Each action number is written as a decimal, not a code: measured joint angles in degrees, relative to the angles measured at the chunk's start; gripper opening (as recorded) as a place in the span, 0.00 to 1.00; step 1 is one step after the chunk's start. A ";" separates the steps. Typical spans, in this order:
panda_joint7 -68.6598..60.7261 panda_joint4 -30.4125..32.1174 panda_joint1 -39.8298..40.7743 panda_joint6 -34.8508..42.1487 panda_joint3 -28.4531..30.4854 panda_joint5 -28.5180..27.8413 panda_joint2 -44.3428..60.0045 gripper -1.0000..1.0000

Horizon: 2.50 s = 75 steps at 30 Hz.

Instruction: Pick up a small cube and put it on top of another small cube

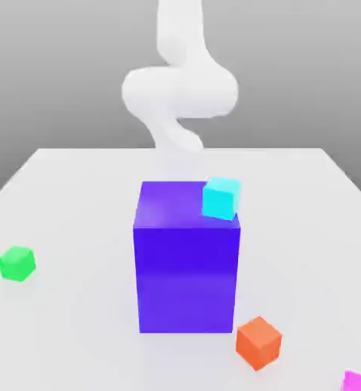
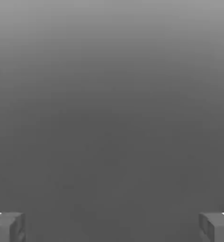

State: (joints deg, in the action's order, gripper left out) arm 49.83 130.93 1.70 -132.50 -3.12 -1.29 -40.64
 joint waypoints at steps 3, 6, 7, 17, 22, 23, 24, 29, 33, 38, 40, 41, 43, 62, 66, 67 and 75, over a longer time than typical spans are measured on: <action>5.23 -1.06 2.02 -0.90 -3.95 -1.92 6.45 0.50; 10.53 -2.07 3.74 -1.79 -7.67 -4.15 12.62 0.50; 12.37 -2.40 4.13 -2.10 -8.76 -5.03 14.68 0.50; 31.89 -5.85 5.15 -4.67 -17.12 -15.21 35.66 0.50; 40.89 -7.54 2.56 -6.10 -18.00 -19.22 45.96 0.50; 42.49 -7.85 2.10 -6.48 -18.09 -19.75 47.95 0.50; 43.99 -8.16 1.57 -6.85 -18.13 -20.14 49.90 0.50; 50.63 -9.57 -1.70 -9.19 -17.94 -20.52 59.08 0.50; 54.85 -10.56 -3.94 -11.51 -18.40 -19.11 65.77 0.50; 58.97 -12.67 -7.30 -17.18 -16.08 -20.48 75.26 0.50; 59.57 -13.12 -8.01 -18.40 -15.23 -21.26 76.97 0.00; 59.56 -13.12 -8.01 -18.42 -15.23 -21.26 76.97 0.00; 59.53 -13.12 -8.01 -18.52 -15.23 -21.22 76.98 0.00; 46.09 4.97 16.22 -15.94 -7.25 -10.74 56.91 0.00; 41.65 11.54 23.96 -17.45 -1.87 -7.50 51.11 0.00; 40.40 13.32 26.08 -17.88 -0.25 -6.62 49.47 0.00; 28.39 23.79 52.69 -24.84 9.58 1.55 43.34 0.00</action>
State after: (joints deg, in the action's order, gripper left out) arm 78.21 154.73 54.39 -157.34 6.46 0.26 2.70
